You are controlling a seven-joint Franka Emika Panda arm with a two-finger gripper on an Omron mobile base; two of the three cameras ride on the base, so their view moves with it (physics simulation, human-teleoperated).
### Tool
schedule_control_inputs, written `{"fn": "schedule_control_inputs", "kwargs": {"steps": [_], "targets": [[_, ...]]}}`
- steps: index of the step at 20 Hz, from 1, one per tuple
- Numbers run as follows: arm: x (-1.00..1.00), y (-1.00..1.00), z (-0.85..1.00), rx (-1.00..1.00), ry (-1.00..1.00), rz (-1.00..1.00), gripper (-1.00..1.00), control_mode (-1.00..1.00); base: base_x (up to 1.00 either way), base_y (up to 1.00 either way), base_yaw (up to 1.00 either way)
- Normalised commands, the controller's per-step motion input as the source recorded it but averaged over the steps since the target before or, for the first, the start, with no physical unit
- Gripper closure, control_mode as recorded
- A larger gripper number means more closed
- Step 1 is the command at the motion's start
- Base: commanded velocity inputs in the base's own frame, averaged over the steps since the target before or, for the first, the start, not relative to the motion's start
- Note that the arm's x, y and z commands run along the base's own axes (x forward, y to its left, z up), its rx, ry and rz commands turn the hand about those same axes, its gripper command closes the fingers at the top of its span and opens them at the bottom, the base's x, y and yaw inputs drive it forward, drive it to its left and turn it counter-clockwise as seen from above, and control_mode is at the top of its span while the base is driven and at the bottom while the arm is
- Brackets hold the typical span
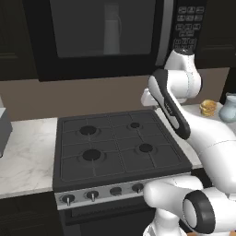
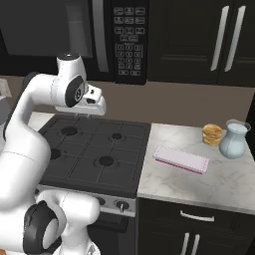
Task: Open the microwave door.
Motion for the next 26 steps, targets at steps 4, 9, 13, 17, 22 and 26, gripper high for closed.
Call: {"fn": "schedule_control_inputs", "kwargs": {"steps": [4, 9, 13, 17, 22, 26], "targets": [[-0.23, -0.01, 0.07, 0.00, -0.14, 0.00, -1.00, -1.00, 0.00, 0.00, 0.00], [-0.41, -0.17, 0.40, 0.01, -0.42, 0.00, -1.00, -1.00, 0.00, 0.00, 0.00], [-0.39, -0.13, 0.87, 0.00, -0.45, 0.00, -1.00, -1.00, 0.00, 0.00, 0.00], [-0.40, -0.24, 0.98, 0.00, -0.40, 0.00, -1.00, -1.00, 0.00, 0.00, 0.00], [-0.21, -0.17, 0.84, 0.00, -0.35, 0.00, -1.00, -1.00, 0.00, 0.00, 0.00], [0.00, -0.02, 0.60, 0.00, -0.20, 0.00, -1.00, -1.00, 0.00, 0.00, 0.00]]}}
